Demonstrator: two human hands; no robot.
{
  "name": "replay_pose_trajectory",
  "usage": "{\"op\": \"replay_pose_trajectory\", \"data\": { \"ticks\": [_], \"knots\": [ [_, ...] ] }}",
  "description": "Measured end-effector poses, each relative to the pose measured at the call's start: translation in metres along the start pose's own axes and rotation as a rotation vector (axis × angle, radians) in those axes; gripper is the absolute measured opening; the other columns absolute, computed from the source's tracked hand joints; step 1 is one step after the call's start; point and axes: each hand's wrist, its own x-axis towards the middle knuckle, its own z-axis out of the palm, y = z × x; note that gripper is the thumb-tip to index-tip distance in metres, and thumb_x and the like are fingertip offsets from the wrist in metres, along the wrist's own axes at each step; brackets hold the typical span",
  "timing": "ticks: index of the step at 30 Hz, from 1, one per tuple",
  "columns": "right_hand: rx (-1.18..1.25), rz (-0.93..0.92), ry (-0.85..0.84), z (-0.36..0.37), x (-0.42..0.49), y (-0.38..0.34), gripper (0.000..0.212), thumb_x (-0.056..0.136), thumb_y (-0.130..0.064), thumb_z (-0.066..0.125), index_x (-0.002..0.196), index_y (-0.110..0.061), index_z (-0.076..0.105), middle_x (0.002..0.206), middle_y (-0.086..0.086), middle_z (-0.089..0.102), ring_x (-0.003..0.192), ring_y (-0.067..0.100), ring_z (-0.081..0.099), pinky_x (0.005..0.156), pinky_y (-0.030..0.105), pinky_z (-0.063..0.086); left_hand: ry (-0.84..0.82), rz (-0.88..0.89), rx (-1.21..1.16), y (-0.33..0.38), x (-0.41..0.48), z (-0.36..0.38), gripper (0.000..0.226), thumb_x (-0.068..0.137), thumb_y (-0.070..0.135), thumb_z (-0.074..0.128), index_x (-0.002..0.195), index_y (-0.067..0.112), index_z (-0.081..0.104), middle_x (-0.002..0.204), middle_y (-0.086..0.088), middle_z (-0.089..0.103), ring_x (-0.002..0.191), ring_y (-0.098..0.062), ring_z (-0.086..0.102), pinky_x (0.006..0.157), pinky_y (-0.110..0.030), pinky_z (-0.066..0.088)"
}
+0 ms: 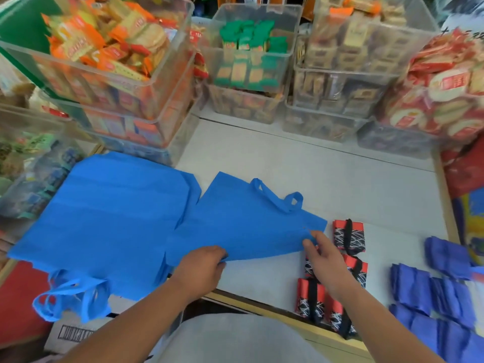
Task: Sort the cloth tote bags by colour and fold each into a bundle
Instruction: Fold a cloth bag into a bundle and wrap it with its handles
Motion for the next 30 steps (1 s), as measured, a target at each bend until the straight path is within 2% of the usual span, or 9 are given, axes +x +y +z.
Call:
{"op": "replay_pose_trajectory", "data": {
  "ticks": [3,7,10,13,16,19,22,26,30],
  "knots": [
    [-0.032,0.014,0.060,-0.012,0.002,-0.001,0.024,0.100,-0.026,0.061,0.122,-0.037,0.059,0.120,-0.005,0.061,0.086,0.025,0.066,0.060,0.018,0.049,0.114,-0.027,-0.001,-0.010,0.000,-0.006,0.022,0.094,0.039,0.047,0.078,0.024,0.049,0.070,0.008,0.056,0.069,-0.020,0.059,0.061,-0.038,0.051],
    [-0.147,-0.114,-0.018,-0.014,-0.002,-0.014,0.045,0.087,-0.025,0.080,0.122,-0.041,0.058,0.123,-0.027,0.057,0.097,-0.003,0.063,0.073,0.010,0.049,0.146,0.040,0.086,-0.011,0.004,-0.027,0.025,0.099,0.033,0.054,0.078,0.019,0.052,0.067,0.003,0.057,0.062,-0.020,0.054,0.053,-0.031,0.034],
    [-0.199,-0.062,0.054,-0.008,-0.002,-0.022,0.024,0.090,-0.035,0.075,0.108,-0.032,0.060,0.105,-0.016,0.067,0.090,0.018,0.067,0.068,0.017,0.051,0.107,0.045,0.113,-0.007,0.012,-0.048,0.029,0.101,0.035,0.057,0.079,0.020,0.046,0.065,0.007,0.047,0.062,-0.018,0.049,0.051,-0.031,0.028],
    [-0.082,0.008,0.127,-0.005,0.004,-0.024,0.015,0.095,-0.032,0.069,0.105,-0.033,0.058,0.103,-0.011,0.067,0.089,0.007,0.065,0.065,0.017,0.051,0.072,0.048,0.124,-0.004,0.021,-0.073,0.024,0.098,0.050,0.056,0.108,0.029,0.060,0.082,0.010,0.062,0.079,-0.017,0.061,0.063,-0.033,0.045],
    [-0.043,0.094,0.247,-0.001,0.026,-0.023,0.016,0.098,-0.026,0.066,0.108,-0.016,0.059,0.100,-0.003,0.065,0.085,0.006,0.062,0.055,0.015,0.045,0.258,0.112,0.277,-0.009,0.036,-0.088,0.053,0.084,0.047,0.076,0.128,0.020,0.063,0.113,0.000,0.070,0.103,-0.025,0.067,0.089,-0.044,0.055],
    [-0.105,0.174,0.312,0.006,0.059,-0.017,0.023,0.097,-0.027,0.066,0.102,-0.008,0.056,0.097,0.008,0.061,0.077,0.016,0.057,0.058,0.030,0.044,0.294,0.179,0.464,-0.013,0.057,-0.088,0.060,0.075,0.031,0.082,0.128,0.010,0.065,0.139,-0.014,0.058,0.133,-0.038,0.052,0.109,-0.062,0.041],
    [-0.093,0.231,0.358,0.010,0.091,-0.013,0.023,0.096,-0.028,0.065,0.095,-0.008,0.052,0.094,0.008,0.058,0.077,0.022,0.055,0.060,0.034,0.044,0.093,0.279,0.528,-0.008,0.075,-0.070,0.050,0.083,0.035,0.075,0.128,0.014,0.064,0.153,-0.011,0.047,0.147,-0.033,0.037,0.118,-0.059,0.030],
    [-0.065,0.268,0.385,0.013,0.127,-0.003,0.019,0.097,-0.028,0.061,0.098,-0.011,0.051,0.092,0.001,0.058,0.081,0.022,0.059,0.064,0.036,0.047,-0.238,0.178,0.534,-0.014,0.099,-0.039,0.064,0.107,0.046,0.035,0.160,0.016,0.017,0.170,-0.005,-0.007,0.156,-0.026,-0.013,0.125,-0.054,-0.005],
    [-0.145,0.311,0.418,0.017,0.147,0.010,0.018,0.097,-0.029,0.059,0.105,-0.017,0.047,0.099,0.002,0.059,0.085,0.025,0.060,0.070,0.040,0.052,-0.318,0.107,0.498,-0.032,0.120,-0.018,0.067,0.107,0.049,0.027,0.162,0.021,0.001,0.168,0.002,-0.018,0.154,-0.024,-0.019,0.125,-0.051,-0.009]
  ]
}}
